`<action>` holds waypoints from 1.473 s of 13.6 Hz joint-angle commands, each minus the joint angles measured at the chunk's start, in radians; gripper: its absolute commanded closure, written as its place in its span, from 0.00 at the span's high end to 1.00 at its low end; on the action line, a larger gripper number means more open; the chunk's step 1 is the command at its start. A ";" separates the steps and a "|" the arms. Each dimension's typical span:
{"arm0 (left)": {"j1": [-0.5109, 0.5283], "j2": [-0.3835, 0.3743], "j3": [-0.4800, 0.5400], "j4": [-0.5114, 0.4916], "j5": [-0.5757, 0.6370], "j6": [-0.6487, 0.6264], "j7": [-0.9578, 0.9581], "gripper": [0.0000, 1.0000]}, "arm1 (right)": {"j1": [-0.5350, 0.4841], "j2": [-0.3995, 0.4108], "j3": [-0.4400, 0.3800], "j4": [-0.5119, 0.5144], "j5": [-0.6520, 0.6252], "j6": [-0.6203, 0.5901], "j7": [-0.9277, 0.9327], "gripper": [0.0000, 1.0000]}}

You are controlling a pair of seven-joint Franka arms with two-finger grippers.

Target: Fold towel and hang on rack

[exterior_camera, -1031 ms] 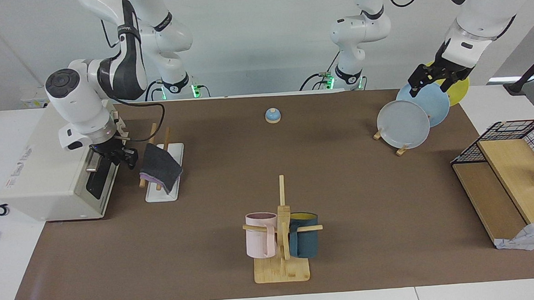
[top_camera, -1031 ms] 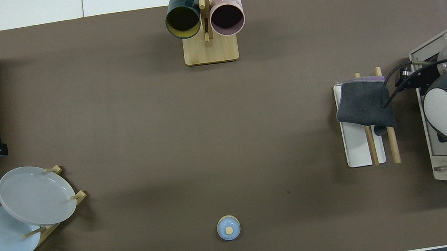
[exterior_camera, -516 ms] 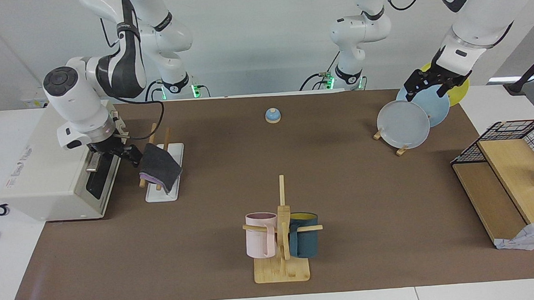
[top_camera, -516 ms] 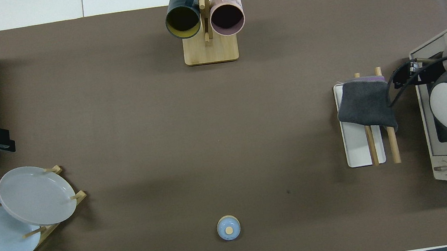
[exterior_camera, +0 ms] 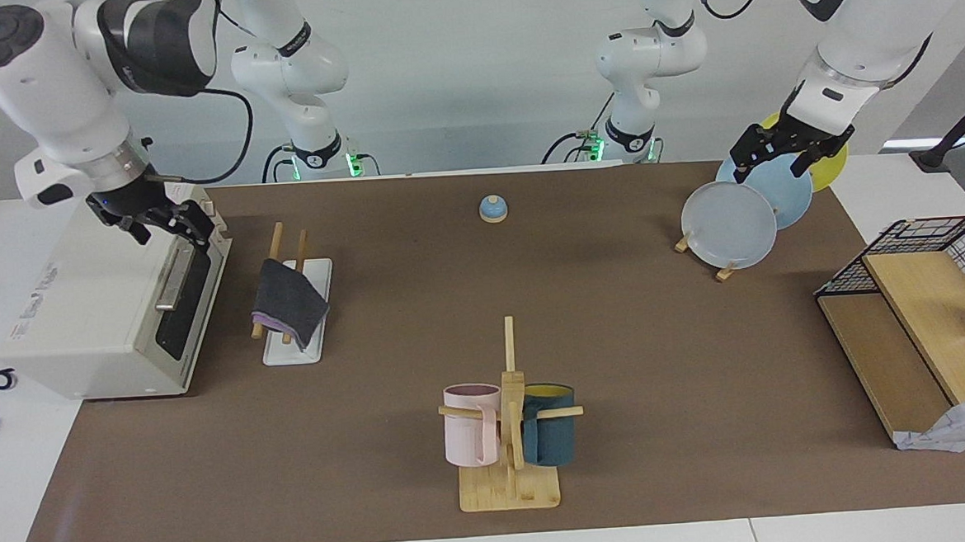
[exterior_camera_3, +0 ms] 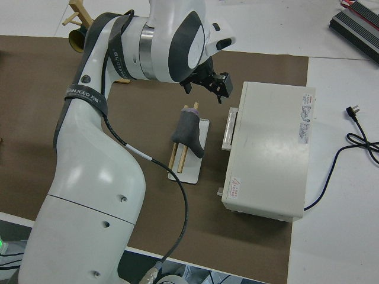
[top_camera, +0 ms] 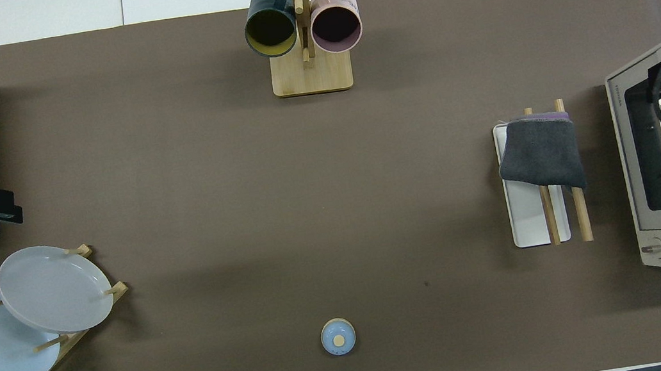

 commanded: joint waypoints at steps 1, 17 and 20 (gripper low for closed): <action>-0.017 -0.022 0.004 0.000 0.014 0.007 0.008 1.00 | -0.008 -0.009 0.009 0.058 -0.002 -0.101 -0.088 1.00; -0.004 -0.024 0.009 -0.006 0.014 0.025 0.003 1.00 | 0.045 -0.058 -0.043 -0.006 0.004 -0.065 -0.157 1.00; -0.004 -0.024 0.009 -0.006 0.014 0.024 0.005 1.00 | 0.051 -0.058 -0.044 -0.006 0.008 -0.066 -0.162 1.00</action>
